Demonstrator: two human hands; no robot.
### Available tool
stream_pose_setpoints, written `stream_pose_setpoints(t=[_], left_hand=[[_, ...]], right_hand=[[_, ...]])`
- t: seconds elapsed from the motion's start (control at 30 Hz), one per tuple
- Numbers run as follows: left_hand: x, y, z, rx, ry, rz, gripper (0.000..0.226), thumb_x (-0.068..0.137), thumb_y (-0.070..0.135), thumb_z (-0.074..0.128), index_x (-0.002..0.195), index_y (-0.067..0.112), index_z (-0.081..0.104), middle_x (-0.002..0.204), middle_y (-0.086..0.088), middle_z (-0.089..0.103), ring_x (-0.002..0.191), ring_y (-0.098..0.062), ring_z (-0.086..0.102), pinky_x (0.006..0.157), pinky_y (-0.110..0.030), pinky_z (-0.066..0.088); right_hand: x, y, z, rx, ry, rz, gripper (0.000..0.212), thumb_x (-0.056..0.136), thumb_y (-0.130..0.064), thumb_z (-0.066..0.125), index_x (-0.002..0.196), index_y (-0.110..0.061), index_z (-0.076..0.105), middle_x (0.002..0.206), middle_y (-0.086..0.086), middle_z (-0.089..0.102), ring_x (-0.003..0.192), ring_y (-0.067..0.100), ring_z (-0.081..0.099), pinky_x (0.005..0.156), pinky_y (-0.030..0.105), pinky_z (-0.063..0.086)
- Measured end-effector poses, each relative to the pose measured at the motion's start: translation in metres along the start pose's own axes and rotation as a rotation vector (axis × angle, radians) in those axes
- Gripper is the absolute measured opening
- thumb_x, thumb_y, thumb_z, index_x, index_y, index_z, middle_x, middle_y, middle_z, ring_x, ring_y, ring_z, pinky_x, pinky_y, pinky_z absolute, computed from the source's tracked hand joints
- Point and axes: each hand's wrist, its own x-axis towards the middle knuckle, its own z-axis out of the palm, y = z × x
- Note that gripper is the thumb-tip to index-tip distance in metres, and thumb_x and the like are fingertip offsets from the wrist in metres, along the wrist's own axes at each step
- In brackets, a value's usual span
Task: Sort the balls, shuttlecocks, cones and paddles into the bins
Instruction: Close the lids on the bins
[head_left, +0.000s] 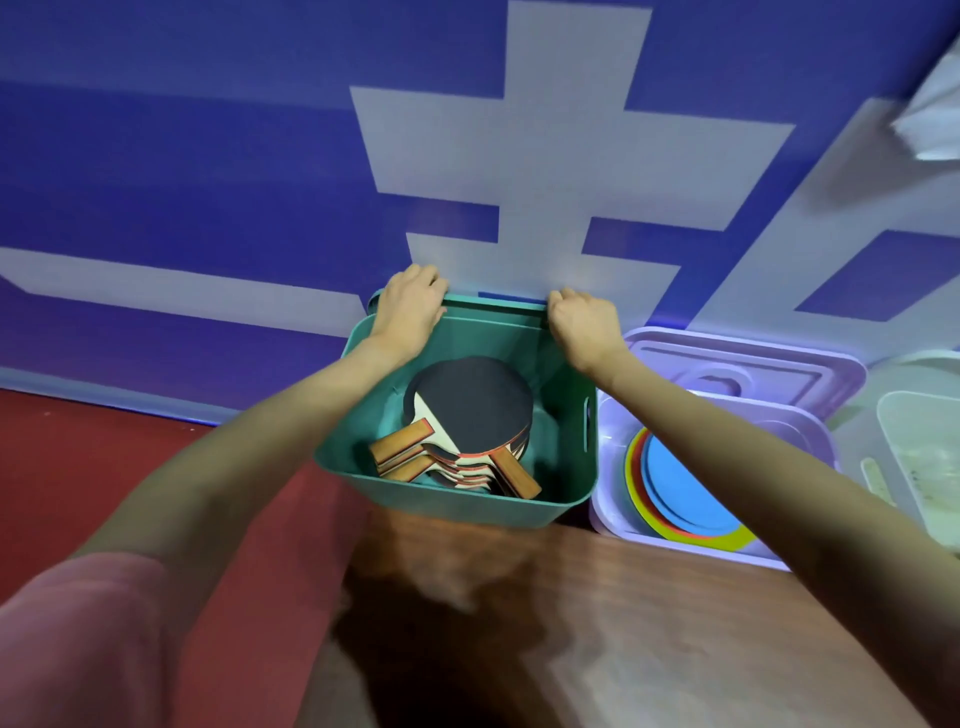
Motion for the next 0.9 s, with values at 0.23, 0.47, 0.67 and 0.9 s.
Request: stream_pose_setpoints(t=[0.23,0.47,0.67,0.9], left_hand=[[0.0,0.002,-0.002,0.025,0.145,-0.098,0.021,0.071,-0.013,0.066,0.084,0.003,0.064,0.085,-0.009,0.057,0.079,-0.029,0.049,0.069,-0.037,0.039],[-0.001,0.002,-0.052,-0.125,0.537,-0.124,0.01,0.089,0.01,0.059,0.093,0.009,0.068,0.092,-0.005,0.062,0.083,-0.028,0.053,0.072,-0.039,0.042],[-0.035,0.013,-0.087,-0.113,0.665,-0.093,0.014,0.092,0.01,0.054,0.096,0.008,0.067,0.095,-0.005,0.062,0.088,-0.025,0.051,0.073,-0.036,0.039],[-0.131,0.044,-0.074,-0.177,0.654,-0.146,0.01,0.089,0.007,0.057,0.095,0.007,0.065,0.101,-0.008,0.062,0.096,-0.023,0.047,0.082,-0.033,0.034]], right_hand=[[0.001,0.002,-0.019,-0.006,0.061,-0.021,0.021,0.069,0.007,0.067,0.08,-0.006,0.055,0.078,0.011,0.06,0.061,0.03,0.064,0.042,0.021,0.011],[-0.011,0.016,-0.064,0.19,0.531,0.109,0.023,0.068,-0.012,0.075,0.059,-0.012,0.054,0.055,0.003,0.049,0.041,0.025,0.046,0.045,0.015,0.0],[-0.052,0.019,-0.083,0.29,0.851,-0.028,0.012,0.075,-0.014,0.068,0.074,-0.006,0.06,0.075,0.011,0.054,0.062,0.027,0.051,0.043,0.028,0.034],[-0.127,0.002,-0.047,0.496,0.581,-0.193,0.037,0.084,-0.029,0.049,0.112,-0.006,0.06,0.1,0.008,0.068,0.078,0.03,0.067,0.056,0.035,0.053]])
